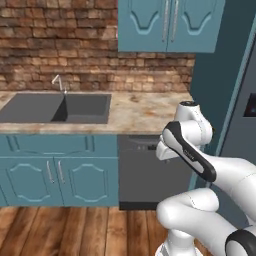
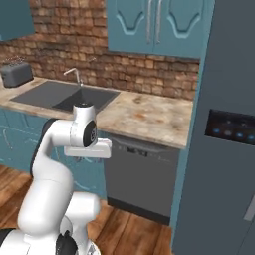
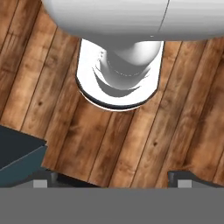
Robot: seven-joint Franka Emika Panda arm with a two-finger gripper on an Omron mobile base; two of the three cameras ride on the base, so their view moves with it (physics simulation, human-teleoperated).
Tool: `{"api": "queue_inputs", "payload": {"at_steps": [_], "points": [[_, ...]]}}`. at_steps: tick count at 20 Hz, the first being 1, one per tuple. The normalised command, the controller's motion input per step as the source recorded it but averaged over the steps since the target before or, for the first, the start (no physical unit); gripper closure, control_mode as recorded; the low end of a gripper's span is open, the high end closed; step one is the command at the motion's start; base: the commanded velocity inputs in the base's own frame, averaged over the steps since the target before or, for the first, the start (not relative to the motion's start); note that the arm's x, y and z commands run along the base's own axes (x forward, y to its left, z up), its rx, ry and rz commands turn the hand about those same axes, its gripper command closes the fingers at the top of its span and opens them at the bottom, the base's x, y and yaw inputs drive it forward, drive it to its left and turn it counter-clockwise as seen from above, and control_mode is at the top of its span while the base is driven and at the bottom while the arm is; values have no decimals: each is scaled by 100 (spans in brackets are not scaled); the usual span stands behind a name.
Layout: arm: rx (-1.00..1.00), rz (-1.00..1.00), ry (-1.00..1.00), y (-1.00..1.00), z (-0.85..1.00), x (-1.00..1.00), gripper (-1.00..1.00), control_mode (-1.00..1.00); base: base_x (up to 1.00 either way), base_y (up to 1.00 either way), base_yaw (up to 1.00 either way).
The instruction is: Place one of the steaks on the plate and the other in the bowl. Then place the bowl in the fridge.
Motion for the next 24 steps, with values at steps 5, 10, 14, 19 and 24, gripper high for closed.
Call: {"api": "queue_inputs", "payload": {"at_steps": [5, 10, 14, 19, 24], "points": [[0, 0, 0, 0, 0, 0, -100, 100, 14, -96, -9], [0, 0, 0, 0, 0, 0, -100, 100, 10, -97, -11], [0, 0, 0, 0, 0, 0, -100, 100, 11, -96, -13], [0, 0, 0, 0, 0, 0, -100, 100, 13, -78, -15], [0, 0, 0, 0, 0, 0, -100, 100, 13, -63, -18]]}}
